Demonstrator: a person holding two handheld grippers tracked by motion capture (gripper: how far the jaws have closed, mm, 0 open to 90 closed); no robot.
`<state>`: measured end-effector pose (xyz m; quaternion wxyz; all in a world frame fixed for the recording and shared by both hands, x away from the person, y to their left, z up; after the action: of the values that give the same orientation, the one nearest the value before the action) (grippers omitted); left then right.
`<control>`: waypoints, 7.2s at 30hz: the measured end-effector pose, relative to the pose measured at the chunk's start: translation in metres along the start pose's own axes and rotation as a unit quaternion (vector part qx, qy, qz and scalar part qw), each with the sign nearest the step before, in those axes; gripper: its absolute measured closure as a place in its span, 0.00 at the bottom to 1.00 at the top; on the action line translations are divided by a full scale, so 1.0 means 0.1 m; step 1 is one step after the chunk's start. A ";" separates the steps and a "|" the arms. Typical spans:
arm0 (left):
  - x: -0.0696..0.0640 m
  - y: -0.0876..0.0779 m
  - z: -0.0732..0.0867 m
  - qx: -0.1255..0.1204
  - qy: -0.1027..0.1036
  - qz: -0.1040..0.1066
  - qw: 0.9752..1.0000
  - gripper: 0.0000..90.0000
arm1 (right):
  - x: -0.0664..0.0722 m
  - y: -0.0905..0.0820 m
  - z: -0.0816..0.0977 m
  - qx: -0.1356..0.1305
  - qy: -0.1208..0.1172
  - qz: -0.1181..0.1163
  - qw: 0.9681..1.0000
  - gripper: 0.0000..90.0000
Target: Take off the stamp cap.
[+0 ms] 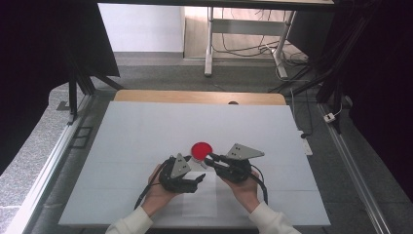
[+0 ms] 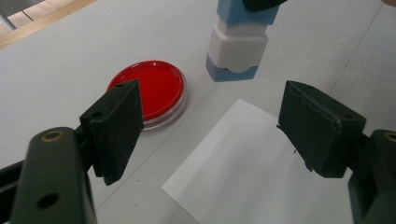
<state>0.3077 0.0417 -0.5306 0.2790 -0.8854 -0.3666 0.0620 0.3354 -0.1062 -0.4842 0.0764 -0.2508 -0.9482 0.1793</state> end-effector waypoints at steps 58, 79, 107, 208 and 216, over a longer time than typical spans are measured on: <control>-0.05 0.16 -0.15 -0.009 0.025 -0.025 0.999 0.44 | -0.03 0.00 -0.02 -0.022 0.021 0.014 0.999 0.84; -0.07 0.19 -0.14 -0.007 0.034 -0.024 0.999 0.54 | -0.02 0.01 -0.02 -0.024 0.025 0.011 0.999 0.84; -0.07 0.22 -0.12 0.002 0.036 -0.037 0.999 0.69 | -0.02 0.02 0.00 -0.026 0.030 0.014 0.999 0.84; -0.06 0.27 -0.01 0.033 0.065 -0.052 0.996 0.74 | -0.02 0.00 0.01 -0.022 0.037 0.039 0.998 0.84; -0.03 0.26 -0.02 0.019 0.050 -0.050 0.997 0.74 | -0.11 -0.10 -0.04 -0.037 0.049 0.045 0.997 0.84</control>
<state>0.3217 0.0243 -0.5433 0.3170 -0.8625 -0.3944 0.0104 0.3413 -0.1190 -0.4774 0.1055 -0.3041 -0.9371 0.1347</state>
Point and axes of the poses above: each handheld gripper's, and its own axes: y roughly forward along the jaws, z roughly out of its underside, x roughly to its left, the point moved 5 cm from there along y, roughly forward along the jaws, and after that the axes turned 1 degree about -z, right-handed, at the moved point
